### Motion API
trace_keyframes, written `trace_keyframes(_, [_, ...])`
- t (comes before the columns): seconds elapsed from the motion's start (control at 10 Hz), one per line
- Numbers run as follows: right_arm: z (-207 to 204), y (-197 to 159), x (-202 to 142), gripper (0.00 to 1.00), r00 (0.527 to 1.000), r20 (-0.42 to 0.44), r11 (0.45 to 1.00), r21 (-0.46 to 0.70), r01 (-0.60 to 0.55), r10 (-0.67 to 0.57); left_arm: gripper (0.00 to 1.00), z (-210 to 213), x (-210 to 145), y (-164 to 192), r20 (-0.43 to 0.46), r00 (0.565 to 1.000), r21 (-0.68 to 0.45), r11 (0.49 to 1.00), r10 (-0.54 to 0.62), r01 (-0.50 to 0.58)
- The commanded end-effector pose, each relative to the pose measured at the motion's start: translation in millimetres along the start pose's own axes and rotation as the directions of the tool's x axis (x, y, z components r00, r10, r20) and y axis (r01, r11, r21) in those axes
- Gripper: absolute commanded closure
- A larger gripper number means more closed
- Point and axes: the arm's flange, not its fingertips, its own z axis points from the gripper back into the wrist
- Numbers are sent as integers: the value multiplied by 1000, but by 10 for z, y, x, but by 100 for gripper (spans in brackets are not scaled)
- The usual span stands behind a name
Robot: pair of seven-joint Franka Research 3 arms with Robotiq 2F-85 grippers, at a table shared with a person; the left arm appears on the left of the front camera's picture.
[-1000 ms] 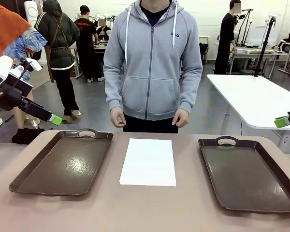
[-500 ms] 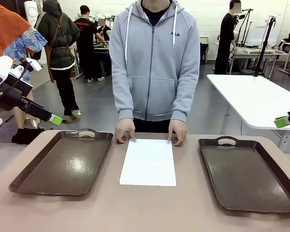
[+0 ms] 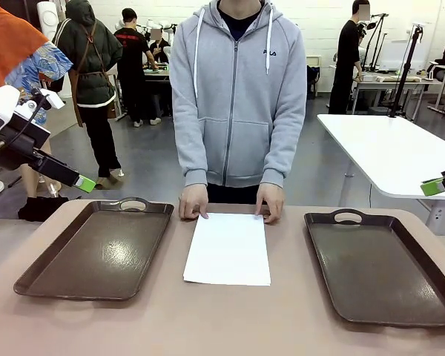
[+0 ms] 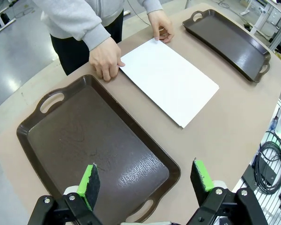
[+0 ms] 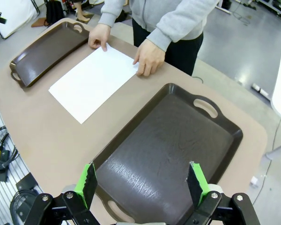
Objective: Sort the A4 documents.
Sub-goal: Receive the A4 Paper.
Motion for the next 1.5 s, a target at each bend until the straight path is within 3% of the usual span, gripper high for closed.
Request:
trace_keyframes(0.0, [-2, -2, -2, 0, 1000, 1, 1000, 2, 1, -1, 0, -7, -3, 7, 3, 1000, -6, 1000, -1, 1])
trace_keyframes(1.4, [-2, -2, -2, 0, 1000, 1, 1000, 2, 1, -1, 0, -7, -3, 7, 3, 1000, -6, 1000, -1, 1])
